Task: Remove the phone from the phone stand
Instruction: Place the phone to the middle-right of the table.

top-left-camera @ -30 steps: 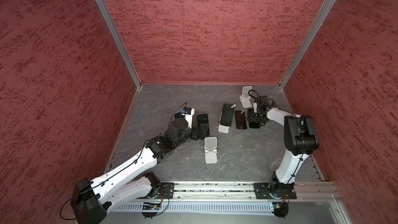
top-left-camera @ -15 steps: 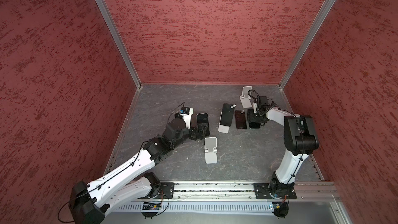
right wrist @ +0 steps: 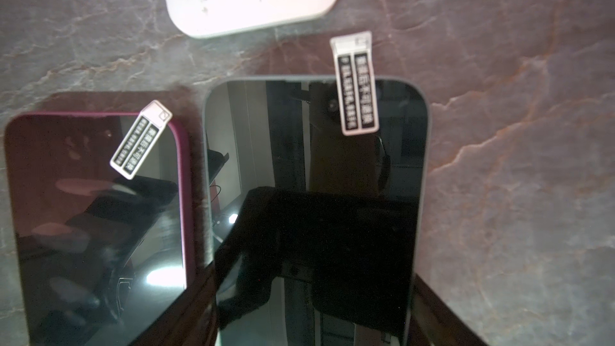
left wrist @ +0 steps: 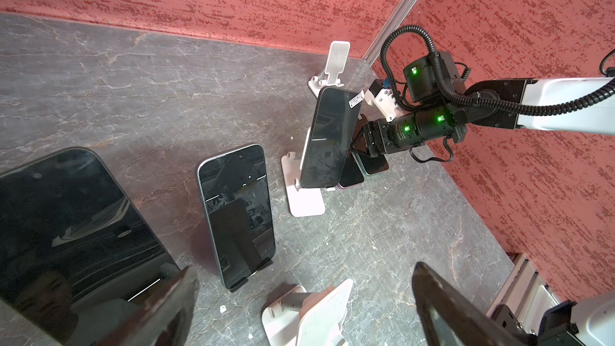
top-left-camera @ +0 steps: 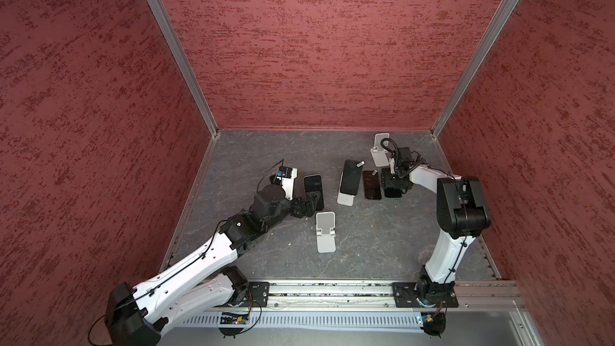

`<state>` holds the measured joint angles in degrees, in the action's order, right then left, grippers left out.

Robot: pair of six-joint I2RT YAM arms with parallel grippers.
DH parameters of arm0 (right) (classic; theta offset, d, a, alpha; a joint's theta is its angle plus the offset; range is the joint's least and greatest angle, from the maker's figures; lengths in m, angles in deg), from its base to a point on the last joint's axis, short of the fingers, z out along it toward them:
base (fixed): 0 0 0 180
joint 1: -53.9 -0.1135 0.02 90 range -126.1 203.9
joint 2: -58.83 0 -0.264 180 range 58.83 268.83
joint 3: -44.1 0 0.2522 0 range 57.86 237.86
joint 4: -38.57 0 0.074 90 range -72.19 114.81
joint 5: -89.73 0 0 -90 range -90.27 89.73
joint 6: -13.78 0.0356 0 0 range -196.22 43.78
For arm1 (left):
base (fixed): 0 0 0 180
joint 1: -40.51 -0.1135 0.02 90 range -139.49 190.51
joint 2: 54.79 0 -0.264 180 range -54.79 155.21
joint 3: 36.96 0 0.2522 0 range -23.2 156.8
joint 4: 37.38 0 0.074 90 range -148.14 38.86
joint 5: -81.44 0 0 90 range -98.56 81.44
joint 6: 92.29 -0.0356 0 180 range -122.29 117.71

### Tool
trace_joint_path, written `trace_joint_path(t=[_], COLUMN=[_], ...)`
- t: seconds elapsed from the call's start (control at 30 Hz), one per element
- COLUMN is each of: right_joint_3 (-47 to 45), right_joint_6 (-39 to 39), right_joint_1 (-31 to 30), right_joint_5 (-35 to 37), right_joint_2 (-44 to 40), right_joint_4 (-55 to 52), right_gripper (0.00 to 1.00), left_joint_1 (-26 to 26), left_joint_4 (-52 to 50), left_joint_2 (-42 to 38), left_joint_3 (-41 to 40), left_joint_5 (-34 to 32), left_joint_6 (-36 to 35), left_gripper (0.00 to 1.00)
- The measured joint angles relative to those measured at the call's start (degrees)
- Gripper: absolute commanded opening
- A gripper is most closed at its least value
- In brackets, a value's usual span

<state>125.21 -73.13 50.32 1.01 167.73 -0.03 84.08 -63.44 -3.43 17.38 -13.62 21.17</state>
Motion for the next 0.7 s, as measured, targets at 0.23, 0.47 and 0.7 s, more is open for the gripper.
trace_joint_path(t=[0.23,0.47,0.7], right_joint_3=[0.68,0.74,0.85], right_joint_6=[0.07,0.04,0.11], right_joint_1=[-0.52,-0.63,-0.76], right_joint_5=[0.63,0.96,1.16], right_joint_2=[0.57,0.61,0.63], right_joint_4=[0.04,0.02,0.0], right_gripper=[0.79,0.79,0.8], left_joint_1=[-0.28,-0.57,-0.63], left_joint_4=[-0.02,-0.02,-0.02], left_joint_2=[-0.15,-0.15,-0.15], left_joint_3=[-0.42,-0.42,-0.42], left_joint_5=[0.04,0.07,0.07], left_joint_6=[-0.35,-0.9,-1.03], left_gripper=[0.99,0.99,1.0])
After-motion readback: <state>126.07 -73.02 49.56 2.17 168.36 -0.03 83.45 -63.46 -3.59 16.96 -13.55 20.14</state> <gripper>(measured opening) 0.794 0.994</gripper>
